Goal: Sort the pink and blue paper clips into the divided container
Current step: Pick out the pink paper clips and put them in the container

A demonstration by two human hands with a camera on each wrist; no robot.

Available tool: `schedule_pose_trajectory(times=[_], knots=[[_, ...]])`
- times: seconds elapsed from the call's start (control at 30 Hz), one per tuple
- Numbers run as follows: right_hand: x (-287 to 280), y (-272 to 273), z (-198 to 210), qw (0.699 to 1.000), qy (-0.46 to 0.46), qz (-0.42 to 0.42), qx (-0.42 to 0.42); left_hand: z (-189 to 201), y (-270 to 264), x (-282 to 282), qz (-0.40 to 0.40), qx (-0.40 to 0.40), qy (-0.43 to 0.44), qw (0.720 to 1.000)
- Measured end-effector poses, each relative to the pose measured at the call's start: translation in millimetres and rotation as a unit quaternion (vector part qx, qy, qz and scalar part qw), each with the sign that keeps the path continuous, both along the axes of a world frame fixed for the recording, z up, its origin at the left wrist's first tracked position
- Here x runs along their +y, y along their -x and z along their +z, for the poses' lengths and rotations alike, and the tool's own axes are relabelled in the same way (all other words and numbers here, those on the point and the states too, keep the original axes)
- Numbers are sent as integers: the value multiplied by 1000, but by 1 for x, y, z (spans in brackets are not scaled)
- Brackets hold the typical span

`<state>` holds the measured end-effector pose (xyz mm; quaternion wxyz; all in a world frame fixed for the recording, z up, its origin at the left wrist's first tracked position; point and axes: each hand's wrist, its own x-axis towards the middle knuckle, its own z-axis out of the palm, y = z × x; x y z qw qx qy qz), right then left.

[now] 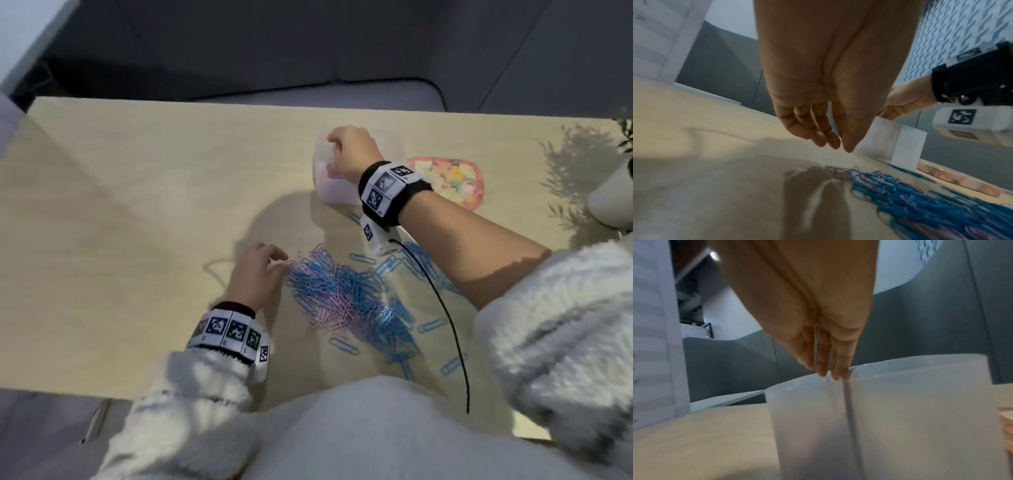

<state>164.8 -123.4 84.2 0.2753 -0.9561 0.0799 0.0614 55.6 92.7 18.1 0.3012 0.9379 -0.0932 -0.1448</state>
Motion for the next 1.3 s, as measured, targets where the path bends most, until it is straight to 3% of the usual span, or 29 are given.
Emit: schedule_pose_trajectory(times=[0.13, 0.2, 0.33, 0.5, 0.63, 0.7, 0.9, 1.2, 1.3], knots=[[16, 45, -9, 988, 52, 88, -116, -3, 8, 1, 44, 8, -4, 999], [27, 80, -24, 990, 34, 126, -54, -5, 11, -5, 56, 3, -6, 998], [35, 119, -60, 988, 22, 124, 91, -12, 17, -17, 81, 13, -21, 996], [20, 122, -74, 993, 3, 64, 100, -16, 22, -19, 69, 54, -17, 996], [-7, 120, -74, 998, 13, -23, 59, -16, 23, -10, 102, 40, 52, 993], [-6, 117, -69, 999, 36, -1, 32, -15, 16, -5, 119, 13, 55, 991], [31, 97, -66, 981, 38, 188, 39, -8, -3, -9, 52, -4, 16, 998], [34, 99, -76, 981, 30, 166, 99, -15, -15, -38, -20, 22, -141, 990], [33, 106, -80, 980, 9, 168, 104, -21, -12, -36, -19, 10, -138, 990]])
